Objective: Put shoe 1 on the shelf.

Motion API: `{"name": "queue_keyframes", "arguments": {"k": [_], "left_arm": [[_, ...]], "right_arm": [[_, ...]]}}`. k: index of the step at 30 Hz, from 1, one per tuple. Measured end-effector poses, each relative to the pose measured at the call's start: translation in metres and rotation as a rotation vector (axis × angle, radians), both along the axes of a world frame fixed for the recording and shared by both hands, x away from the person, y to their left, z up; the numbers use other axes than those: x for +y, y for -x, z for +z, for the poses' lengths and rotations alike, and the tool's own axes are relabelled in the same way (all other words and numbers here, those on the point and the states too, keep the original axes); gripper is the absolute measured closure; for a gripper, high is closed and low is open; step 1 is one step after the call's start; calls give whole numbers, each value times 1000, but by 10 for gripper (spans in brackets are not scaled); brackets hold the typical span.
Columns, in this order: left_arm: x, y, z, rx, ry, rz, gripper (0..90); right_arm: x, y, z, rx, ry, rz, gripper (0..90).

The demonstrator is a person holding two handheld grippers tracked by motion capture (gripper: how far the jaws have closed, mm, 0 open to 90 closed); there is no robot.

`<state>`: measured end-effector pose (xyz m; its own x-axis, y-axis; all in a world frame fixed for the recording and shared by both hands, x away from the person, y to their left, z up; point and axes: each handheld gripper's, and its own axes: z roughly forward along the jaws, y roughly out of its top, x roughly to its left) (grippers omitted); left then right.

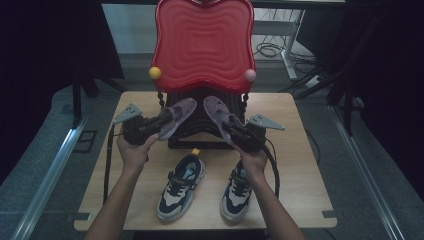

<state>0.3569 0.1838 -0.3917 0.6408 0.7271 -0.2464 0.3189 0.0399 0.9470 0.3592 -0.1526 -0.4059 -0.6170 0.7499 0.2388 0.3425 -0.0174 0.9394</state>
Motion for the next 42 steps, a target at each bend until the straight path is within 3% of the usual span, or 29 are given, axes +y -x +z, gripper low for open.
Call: {"name": "queue_keyframes", "arguments": {"k": [8, 17, 24, 33, 39, 42], "left_arm": [[-10, -13, 2, -5, -11, -5, 860], [-19, -22, 10, -31, -18, -12, 858], [-24, -32, 7, -45, -20, 3, 859], [-33, -44, 2, -90, -19, 9, 862], [-38, -50, -5, -124, -44, 9, 862], [-39, -52, -7, -128, -33, 11, 861]], "right_arm": [[7, -10, 3, -1, 21, -31, 852], [13, -18, 6, 3, 5, -51, 851], [17, -23, 6, 4, 0, -72, 851], [33, -34, 4, -25, 11, -91, 851], [36, -44, -1, -36, 15, -94, 852], [38, -46, -2, -42, 12, -92, 851]]}}
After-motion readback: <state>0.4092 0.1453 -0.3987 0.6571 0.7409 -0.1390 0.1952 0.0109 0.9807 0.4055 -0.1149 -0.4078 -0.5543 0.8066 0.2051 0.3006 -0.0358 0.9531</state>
